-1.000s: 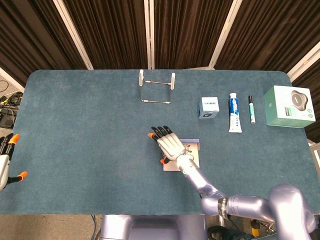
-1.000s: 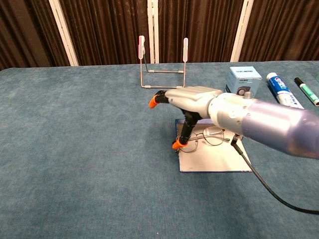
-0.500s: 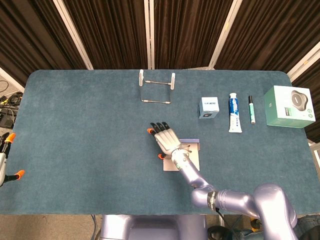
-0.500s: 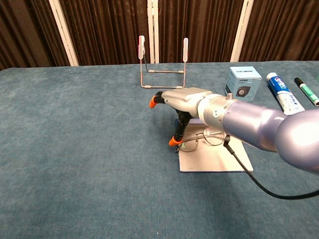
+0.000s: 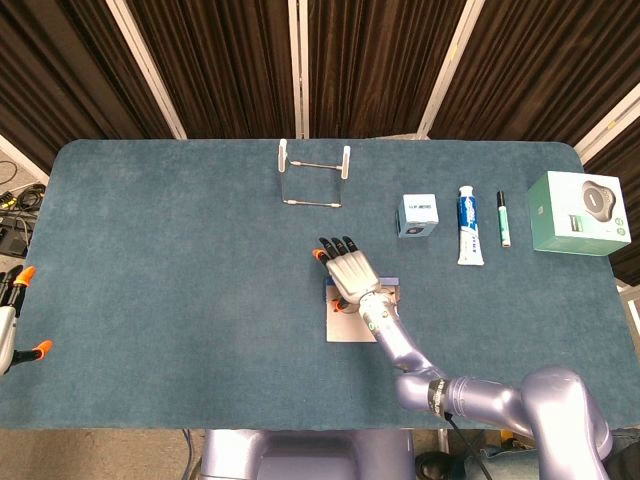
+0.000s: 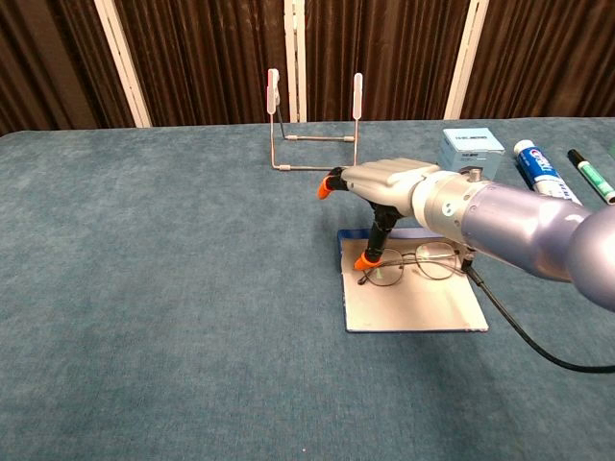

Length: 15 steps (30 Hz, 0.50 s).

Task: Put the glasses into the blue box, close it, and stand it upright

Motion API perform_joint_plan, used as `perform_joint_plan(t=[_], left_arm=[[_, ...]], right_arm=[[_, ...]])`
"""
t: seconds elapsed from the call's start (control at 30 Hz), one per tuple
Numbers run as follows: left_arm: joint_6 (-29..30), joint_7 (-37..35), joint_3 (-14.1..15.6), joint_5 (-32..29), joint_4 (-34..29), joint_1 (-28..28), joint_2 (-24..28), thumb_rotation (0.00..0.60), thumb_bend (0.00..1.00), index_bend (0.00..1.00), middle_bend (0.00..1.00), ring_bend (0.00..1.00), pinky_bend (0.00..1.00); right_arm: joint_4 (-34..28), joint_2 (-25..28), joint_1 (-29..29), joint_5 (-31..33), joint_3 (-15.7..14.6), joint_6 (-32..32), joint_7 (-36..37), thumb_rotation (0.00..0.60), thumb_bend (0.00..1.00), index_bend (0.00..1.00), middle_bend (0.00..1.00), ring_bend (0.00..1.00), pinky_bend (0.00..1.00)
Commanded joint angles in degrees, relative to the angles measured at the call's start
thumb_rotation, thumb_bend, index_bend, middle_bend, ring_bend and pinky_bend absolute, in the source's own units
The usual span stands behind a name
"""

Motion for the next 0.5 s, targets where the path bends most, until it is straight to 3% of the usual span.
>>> perform_joint_plan(t=[0.03, 0.33, 0.5], left_arm=[[0.0, 0.0, 0.1, 0.1, -0.1, 0.0, 0.0, 0.6, 0.0, 0.0, 0.0, 0.0, 0.0], [0.0, -0.3, 0.1, 0.1, 0.0, -0.1, 0.1, 0.6, 0.0, 0.0, 0.0, 0.0, 0.0], [0.0, 0.0, 0.2, 0.2, -0.1, -0.1, 0.0, 0.6, 0.0, 0.0, 0.0, 0.0, 0.0]], right_arm=[[-0.6, 0.4, -0.3, -0.1, -0.1, 0.2, 0.1, 0.6, 0.0, 0.16, 0.0, 0.0, 0.0], [-6.9, 4.7, -2.4, -3.9, -1.2, 0.9, 3.0, 0.6, 0.0, 0.16, 0.0, 0.0, 0.0], [-6.8, 5.9, -2.9, -5.5, -2.6, 0.8, 2.8, 0.6, 0.0, 0.16, 0.0, 0.0, 0.0]])
